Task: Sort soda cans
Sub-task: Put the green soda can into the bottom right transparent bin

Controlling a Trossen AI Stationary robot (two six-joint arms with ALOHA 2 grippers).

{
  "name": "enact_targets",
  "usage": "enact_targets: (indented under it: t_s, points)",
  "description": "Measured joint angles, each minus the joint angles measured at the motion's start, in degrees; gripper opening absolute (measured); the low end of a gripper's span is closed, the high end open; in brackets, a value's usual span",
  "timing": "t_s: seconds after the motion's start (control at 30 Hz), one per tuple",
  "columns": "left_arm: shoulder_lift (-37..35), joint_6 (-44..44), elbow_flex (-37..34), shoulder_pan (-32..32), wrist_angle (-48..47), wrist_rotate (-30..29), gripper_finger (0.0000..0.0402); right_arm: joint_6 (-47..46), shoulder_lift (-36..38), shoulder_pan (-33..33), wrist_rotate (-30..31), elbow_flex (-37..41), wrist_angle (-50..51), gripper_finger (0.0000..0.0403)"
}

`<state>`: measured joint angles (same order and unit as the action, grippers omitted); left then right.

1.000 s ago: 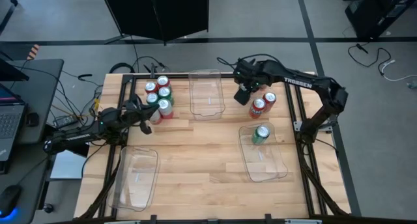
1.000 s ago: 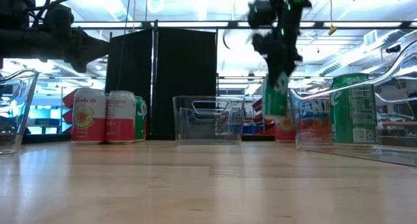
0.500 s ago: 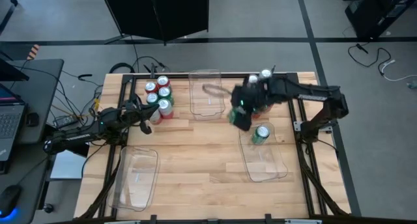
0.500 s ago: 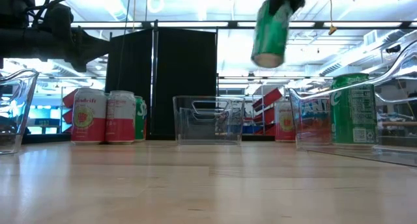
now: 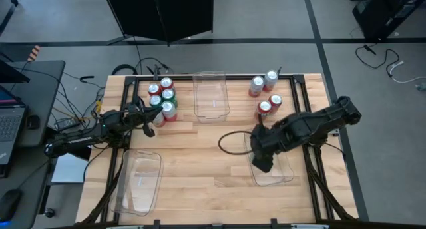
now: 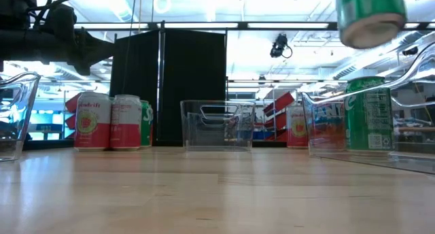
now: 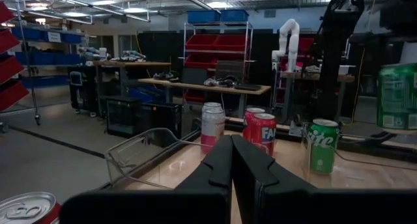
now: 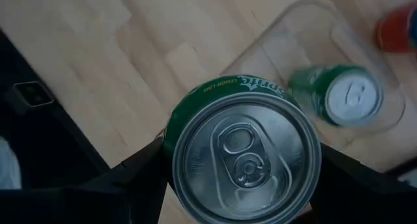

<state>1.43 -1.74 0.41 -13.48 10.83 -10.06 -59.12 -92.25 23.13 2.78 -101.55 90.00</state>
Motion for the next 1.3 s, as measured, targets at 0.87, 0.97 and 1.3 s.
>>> enact_targets:
  t_s: [0.87,0.97,1.3]
  points:
    - [0.0,0.0,0.0,0.0,0.0,0.0,0.001,-26.5,8.1,2.5,2.1,35.3,-5.6,0.0286]
    - [0.0,0.0,0.0,0.0,0.0,0.0,0.001,-26.7,8.3,2.6,2.0,37.6,-8.4,0.0286]
    - [0.0,-0.4,0.0,0.0,0.0,0.0,0.001,-26.4,8.3,2.6,1.8,42.0,-9.2,0.031]
